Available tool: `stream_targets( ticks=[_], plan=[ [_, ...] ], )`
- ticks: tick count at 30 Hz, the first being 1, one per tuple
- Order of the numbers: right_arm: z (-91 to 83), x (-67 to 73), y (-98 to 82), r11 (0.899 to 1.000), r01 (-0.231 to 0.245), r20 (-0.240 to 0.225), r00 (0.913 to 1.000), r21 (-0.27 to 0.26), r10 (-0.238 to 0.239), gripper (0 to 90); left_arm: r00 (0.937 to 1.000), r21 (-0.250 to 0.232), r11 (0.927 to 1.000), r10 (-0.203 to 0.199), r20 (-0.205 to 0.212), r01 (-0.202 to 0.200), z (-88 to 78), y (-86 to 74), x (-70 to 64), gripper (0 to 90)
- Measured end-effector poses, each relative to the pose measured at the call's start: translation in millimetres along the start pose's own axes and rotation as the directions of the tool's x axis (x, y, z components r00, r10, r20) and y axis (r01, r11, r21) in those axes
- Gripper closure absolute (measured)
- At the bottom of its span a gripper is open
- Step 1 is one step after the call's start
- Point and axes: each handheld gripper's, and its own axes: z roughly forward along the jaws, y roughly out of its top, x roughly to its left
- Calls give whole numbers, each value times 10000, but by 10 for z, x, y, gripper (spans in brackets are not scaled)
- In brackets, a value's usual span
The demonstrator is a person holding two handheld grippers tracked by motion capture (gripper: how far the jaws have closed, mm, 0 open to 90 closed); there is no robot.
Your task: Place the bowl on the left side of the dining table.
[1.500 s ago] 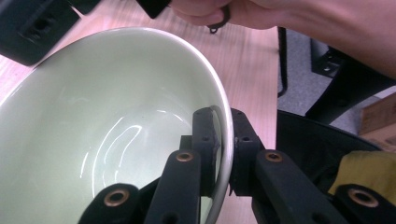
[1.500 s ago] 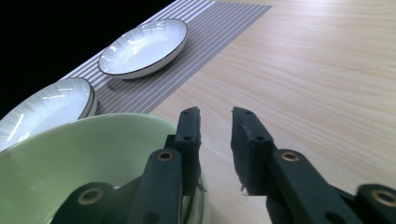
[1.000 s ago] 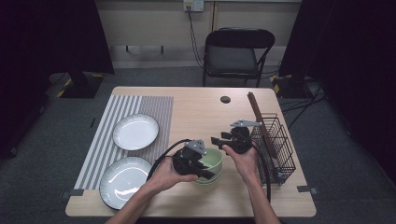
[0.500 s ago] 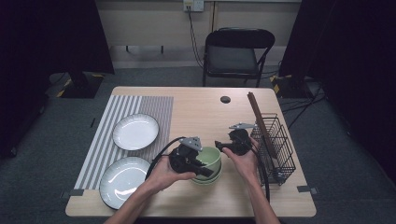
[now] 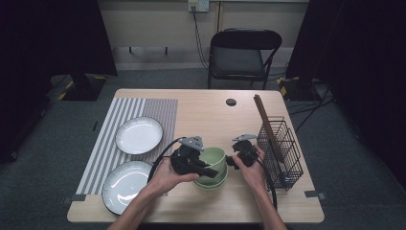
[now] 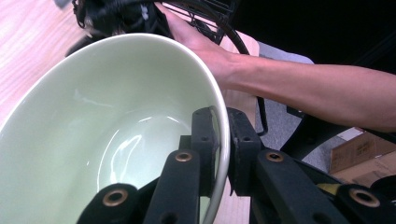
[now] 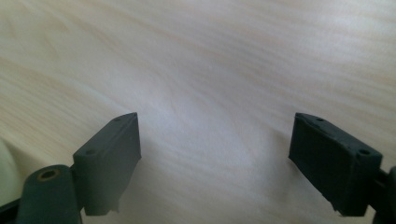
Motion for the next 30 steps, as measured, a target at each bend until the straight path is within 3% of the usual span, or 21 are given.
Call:
stream_targets(
  ticks=[2, 5, 9, 14, 20, 30],
  plan=[
    [22, 1, -15, 9999, 60, -28, 10000, 94, -59, 140, 10000, -6, 10000, -21, -10, 21, -21, 3, 4, 832],
    [20, -2, -62, 9994, 121, -65, 9999, -311, -123, 143, 10000, -246, 9997, -27, -84, 25, -97, 9, 14, 832],
    [20, -4, -71, 9992, 132, -80, 9999, -365, -135, 141, 9998, -425, 9991, -69, -179, 61, -161, 9, 18, 832],
    [34, -10, -143, 9944, 191, -129, 9997, -1037, -206, 137, 9989, -697, 9975, -163, -442, 131, -283, 16, 51, 832],
    [38, -6, -140, 9944, 131, -114, 9998, -1045, -144, 136, 9970, -798, 9966, -240, -736, 181, -421, -4, 118, 830],
    [38, -4, -140, 9945, 109, -89, 9999, -1042, -119, 137, 9883, -1120, 9916, -788, -1306, 642, -692, -167, 256, 831]
  ],
)
